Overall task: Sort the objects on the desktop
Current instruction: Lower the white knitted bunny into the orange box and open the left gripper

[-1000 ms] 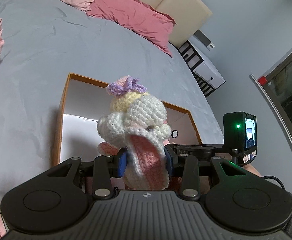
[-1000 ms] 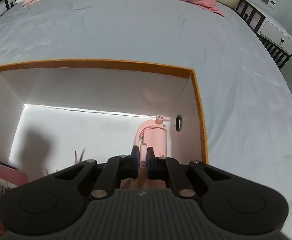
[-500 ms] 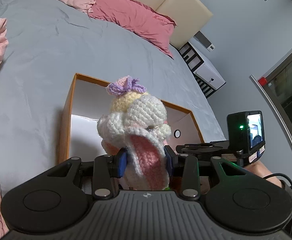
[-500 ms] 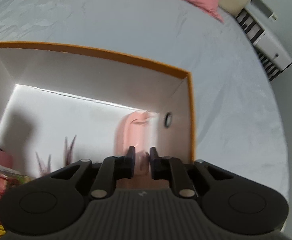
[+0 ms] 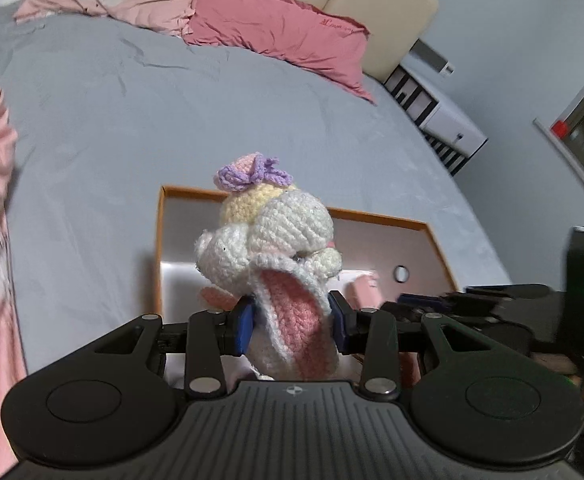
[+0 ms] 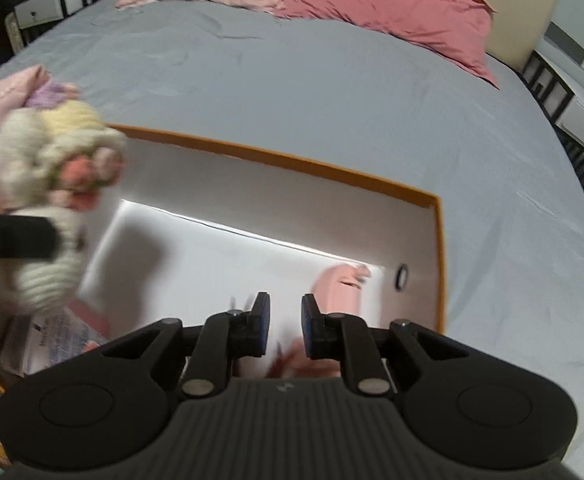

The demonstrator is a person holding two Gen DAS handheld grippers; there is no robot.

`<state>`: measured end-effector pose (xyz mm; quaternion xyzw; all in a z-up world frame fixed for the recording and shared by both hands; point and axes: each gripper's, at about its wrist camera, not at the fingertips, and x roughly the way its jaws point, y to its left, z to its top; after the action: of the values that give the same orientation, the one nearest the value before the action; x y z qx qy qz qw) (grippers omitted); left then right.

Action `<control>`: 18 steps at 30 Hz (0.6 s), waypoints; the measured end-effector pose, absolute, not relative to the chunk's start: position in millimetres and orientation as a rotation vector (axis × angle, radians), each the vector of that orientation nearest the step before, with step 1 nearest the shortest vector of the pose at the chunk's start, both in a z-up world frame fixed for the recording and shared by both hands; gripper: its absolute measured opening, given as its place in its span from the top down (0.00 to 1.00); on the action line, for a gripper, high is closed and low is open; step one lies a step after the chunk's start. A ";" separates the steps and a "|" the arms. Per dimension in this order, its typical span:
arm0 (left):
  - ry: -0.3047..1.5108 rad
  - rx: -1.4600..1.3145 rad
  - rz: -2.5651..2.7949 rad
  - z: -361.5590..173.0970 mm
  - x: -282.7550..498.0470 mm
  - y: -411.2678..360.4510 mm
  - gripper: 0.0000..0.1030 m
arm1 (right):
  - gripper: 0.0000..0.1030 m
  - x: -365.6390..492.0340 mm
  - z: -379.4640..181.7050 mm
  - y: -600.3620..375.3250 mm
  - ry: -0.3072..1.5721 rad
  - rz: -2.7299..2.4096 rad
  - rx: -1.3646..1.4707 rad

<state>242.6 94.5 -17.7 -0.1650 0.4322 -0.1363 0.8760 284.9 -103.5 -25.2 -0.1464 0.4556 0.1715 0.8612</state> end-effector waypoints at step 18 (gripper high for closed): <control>0.973 -0.122 -0.232 -47.4 256.8 83.7 0.51 | 0.83 293.7 -43.0 -71.1 0.982 0.534 -0.179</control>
<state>256.8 83.7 -47.4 -0.0584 0.4660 -0.1113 0.8758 293.7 -71.1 -43.0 -0.0847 0.4650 0.2531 0.8441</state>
